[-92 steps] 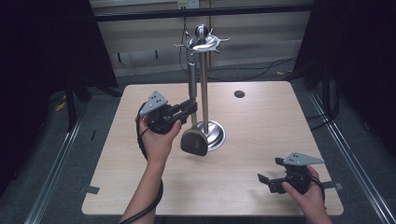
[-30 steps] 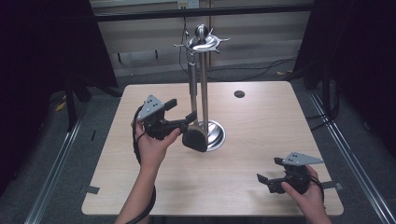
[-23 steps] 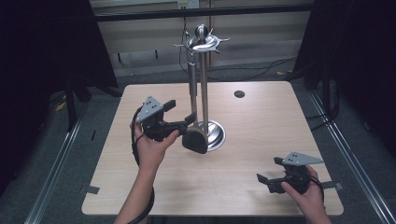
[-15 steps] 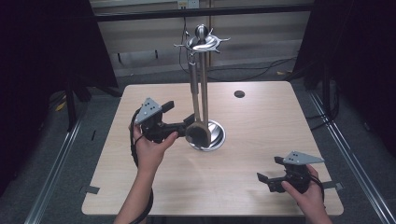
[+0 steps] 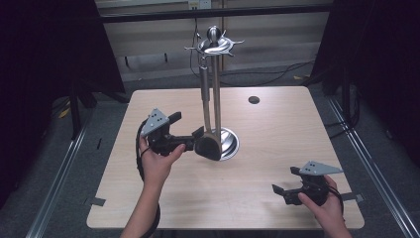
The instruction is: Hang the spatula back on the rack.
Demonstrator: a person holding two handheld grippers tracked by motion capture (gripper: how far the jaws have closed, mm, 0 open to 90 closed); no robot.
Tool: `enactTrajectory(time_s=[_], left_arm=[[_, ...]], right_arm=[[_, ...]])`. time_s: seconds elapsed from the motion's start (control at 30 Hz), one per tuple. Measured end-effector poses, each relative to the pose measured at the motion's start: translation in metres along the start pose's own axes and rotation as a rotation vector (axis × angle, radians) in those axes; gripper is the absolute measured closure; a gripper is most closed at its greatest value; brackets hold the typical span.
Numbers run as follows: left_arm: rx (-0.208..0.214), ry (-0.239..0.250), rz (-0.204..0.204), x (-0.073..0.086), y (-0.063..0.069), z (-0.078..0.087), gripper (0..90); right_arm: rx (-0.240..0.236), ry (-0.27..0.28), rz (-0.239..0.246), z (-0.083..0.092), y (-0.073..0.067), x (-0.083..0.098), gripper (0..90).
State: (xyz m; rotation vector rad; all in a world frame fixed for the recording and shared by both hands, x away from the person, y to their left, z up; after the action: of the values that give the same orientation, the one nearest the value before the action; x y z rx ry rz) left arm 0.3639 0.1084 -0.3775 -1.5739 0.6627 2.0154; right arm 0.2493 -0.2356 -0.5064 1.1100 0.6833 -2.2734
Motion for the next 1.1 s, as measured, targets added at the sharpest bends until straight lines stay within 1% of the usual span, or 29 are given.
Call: enactTrajectory(time_s=[0.03, 0.07, 0.1, 0.13, 0.2, 0.27, 0.37, 0.4, 0.43, 0.5, 0.53, 0.57, 0.7, 0.73, 0.77, 0.83, 0.9, 0.93, 0.97, 1.03, 1.07, 1.1], left_arm=[[0.003, 0.006, 0.015, 0.001, 0.000, 0.000, 4.1], [0.003, 0.006, 0.015, 0.001, 0.000, 0.000, 3.9], [0.012, 0.013, 0.010, 0.002, 0.000, 0.000, 3.6], [0.010, 0.004, -0.001, 0.004, -0.001, 0.002, 3.6], [0.008, 0.003, 0.001, 0.007, -0.001, 0.003, 3.5], [0.016, 0.008, -0.012, 0.010, -0.001, 0.004, 3.2], [0.021, 0.009, -0.010, 0.012, -0.001, 0.005, 2.8], [0.024, 0.008, -0.026, 0.014, -0.002, 0.005, 2.7], [0.016, -0.005, -0.020, 0.016, -0.002, 0.006, 2.8], [0.023, -0.001, -0.020, 0.017, -0.002, 0.006, 2.8], [0.014, -0.012, -0.038, 0.019, -0.004, 0.007, 2.7], [0.021, -0.012, -0.040, 0.021, -0.005, 0.006, 2.7], [0.016, -0.031, -0.037, 0.025, -0.007, 0.007, 2.7], [0.024, -0.024, -0.039, 0.027, -0.007, 0.007, 2.7], [0.026, -0.031, -0.048, 0.029, -0.009, 0.008, 2.7], [0.023, -0.031, -0.040, 0.031, -0.010, 0.009, 2.7], [0.015, -0.048, -0.045, 0.035, -0.013, 0.010, 2.7], [0.015, -0.048, -0.045, 0.035, -0.013, 0.010, 2.7], [0.018, -0.056, -0.041, 0.038, -0.014, 0.011, 2.7], [0.024, -0.051, -0.037, 0.040, -0.014, 0.011, 2.7], [0.023, -0.061, -0.045, 0.044, -0.016, 0.013, 2.7], [0.023, -0.061, -0.045, 0.044, -0.016, 0.013, 2.7]], right_arm=[[0.000, 0.000, 0.000, 0.000, 0.000, 0.000, 4.2], [-0.001, -0.001, -0.001, 0.000, 0.000, 0.000, 4.2], [0.000, 0.000, -0.001, 0.000, 0.000, 0.000, 4.2], [0.000, 0.000, -0.001, 0.000, 0.000, 0.000, 4.2], [0.003, 0.001, 0.000, 0.000, 0.000, 0.000, 4.2], [0.001, 0.001, -0.002, 0.000, 0.000, 0.000, 4.2], [0.000, 0.001, -0.001, 0.000, 0.000, 0.000, 4.2], [0.001, 0.000, 0.001, 0.001, 0.000, 0.000, 4.2], [0.002, 0.001, 0.001, 0.001, 0.000, 0.000, 4.2], [0.002, 0.001, 0.000, 0.001, 0.000, 0.000, 4.2], [0.001, 0.001, 0.002, 0.001, 0.000, 0.000, 4.2], [0.000, 0.001, 0.001, 0.001, -0.001, 0.000, 4.2], [0.000, 0.001, 0.000, 0.001, -0.001, -0.001, 4.2], [0.000, 0.001, 0.000, 0.001, -0.001, -0.001, 4.2], [-0.002, 0.003, 0.002, 0.001, -0.001, -0.001, 4.2], [-0.002, 0.003, 0.000, 0.001, -0.001, -0.001, 4.2], [-0.002, 0.003, 0.001, 0.001, -0.001, -0.001, 4.2], [-0.002, 0.003, 0.001, 0.001, -0.001, -0.001, 4.2], [-0.001, 0.004, 0.001, 0.001, -0.001, -0.002, 4.2], [-0.002, 0.003, 0.004, 0.001, -0.001, -0.002, 4.2], [-0.004, 0.003, 0.008, 0.000, -0.001, -0.002, 4.2], [-0.006, 0.004, 0.006, 0.000, -0.001, -0.002, 4.2]])
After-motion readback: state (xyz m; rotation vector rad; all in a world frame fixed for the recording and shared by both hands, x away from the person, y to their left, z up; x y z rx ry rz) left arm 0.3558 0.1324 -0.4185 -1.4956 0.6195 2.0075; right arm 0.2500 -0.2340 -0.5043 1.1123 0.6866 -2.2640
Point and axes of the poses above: each handheld gripper's, and its own axes: z roughly backward along the jaws, x roughly out of its underside, y roughly to its right, the point moved 5 cm from there along -z, roughly forward along the jaws, and after that the axes turned 8 degrees about -x, right-handed, at the moved point
